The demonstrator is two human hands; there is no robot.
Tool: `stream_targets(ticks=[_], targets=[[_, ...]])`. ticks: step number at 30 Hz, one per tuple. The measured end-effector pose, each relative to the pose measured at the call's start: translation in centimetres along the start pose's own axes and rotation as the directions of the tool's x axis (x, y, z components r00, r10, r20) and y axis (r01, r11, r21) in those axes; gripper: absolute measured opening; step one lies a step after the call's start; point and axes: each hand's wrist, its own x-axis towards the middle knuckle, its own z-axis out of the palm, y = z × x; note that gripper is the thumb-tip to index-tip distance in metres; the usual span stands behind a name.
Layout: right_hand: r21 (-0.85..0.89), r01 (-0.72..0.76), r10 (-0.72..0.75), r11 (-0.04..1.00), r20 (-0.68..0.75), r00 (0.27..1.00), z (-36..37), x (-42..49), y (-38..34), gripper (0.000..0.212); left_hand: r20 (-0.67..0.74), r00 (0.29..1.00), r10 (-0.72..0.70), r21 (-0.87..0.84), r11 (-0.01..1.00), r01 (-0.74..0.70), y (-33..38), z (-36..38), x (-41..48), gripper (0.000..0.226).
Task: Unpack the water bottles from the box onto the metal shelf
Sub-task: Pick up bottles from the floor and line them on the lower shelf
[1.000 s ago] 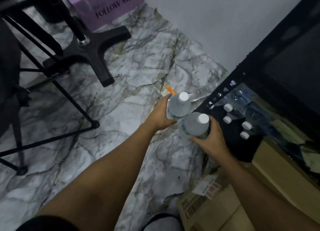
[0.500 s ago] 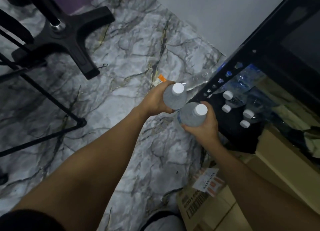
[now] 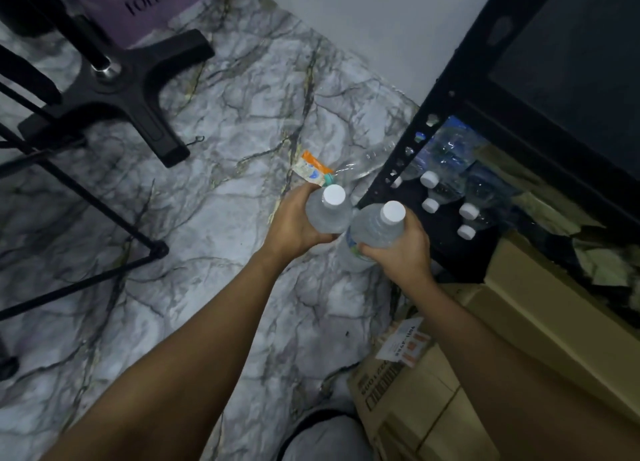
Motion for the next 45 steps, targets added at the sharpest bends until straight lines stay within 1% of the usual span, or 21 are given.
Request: stream_targets(ticks=[4, 7, 11, 14, 20, 23, 26, 34, 39, 45], targets=[[0.030, 0.001, -0.001, 1.000, -0.026, 1.000, -3.4, -2.0, -2.3, 0.075, 0.013, 1.000, -0.005, -0.014, 1.000, 0.005, 3.7, -1.5, -2.4, 0.073], [0.068, 0.035, -0.031, 0.997, -0.062, 0.998, -7.2, -4.0, -4.8, 0.075, 0.009, 1.000, 0.006, 0.015, 1.000, -0.006, 7.9, -3.2, -4.1, 0.072], [0.083, 0.092, -0.081, 0.992, -0.128, 0.989, -12.9, -6.6, -8.0, 0.080, -0.003, 0.996, 0.088, 0.078, 0.993, -0.087, 14.9, -5.6, -6.0, 0.073], [0.106, 0.127, -0.108, 0.986, -0.169, 0.980, -17.3, -8.4, -10.1, 0.082, 0.022, 0.989, 0.147, 0.105, 0.983, -0.149, 20.5, -6.8, -7.0, 0.074], [0.062, 0.144, -0.126, 0.988, -0.239, 0.963, -27.2, -11.7, -14.1, 0.079, 0.073, 0.953, 0.292, 0.107, 0.948, -0.299, 30.9, -6.8, -8.7, 0.079], [0.061, 0.144, -0.119, 0.988, -0.301, 0.946, -31.6, -13.4, -15.3, 0.076, 0.079, 0.934, 0.349, 0.093, 0.930, -0.356, 35.5, -5.9, -9.4, 0.080], [0.058, 0.145, -0.115, 0.988, -0.360, 0.926, -35.9, -14.9, -16.0, 0.075, 0.114, 0.911, 0.396, 0.059, 0.913, -0.404, 39.4, -4.5, -9.9, 0.077], [0.030, 0.126, -0.092, 0.992, -0.517, 0.851, -46.5, -17.8, -16.9, 0.060, 0.170, 0.858, 0.484, -0.070, 0.875, -0.480, 49.1, 0.3, -9.7, 0.075], [0.016, 0.113, -0.079, 0.993, -0.611, 0.788, -51.1, -17.7, -16.1, 0.066, 0.203, 0.818, 0.538, -0.109, 0.843, -0.527, 54.0, 3.8, -8.4, 0.082], [0.034, 0.058, -0.022, 0.998, -0.655, 0.755, -54.2, -15.9, -14.5, 0.061, 0.203, 0.813, 0.546, -0.103, 0.837, -0.537, 56.8, 8.3, -7.0, 0.069]])
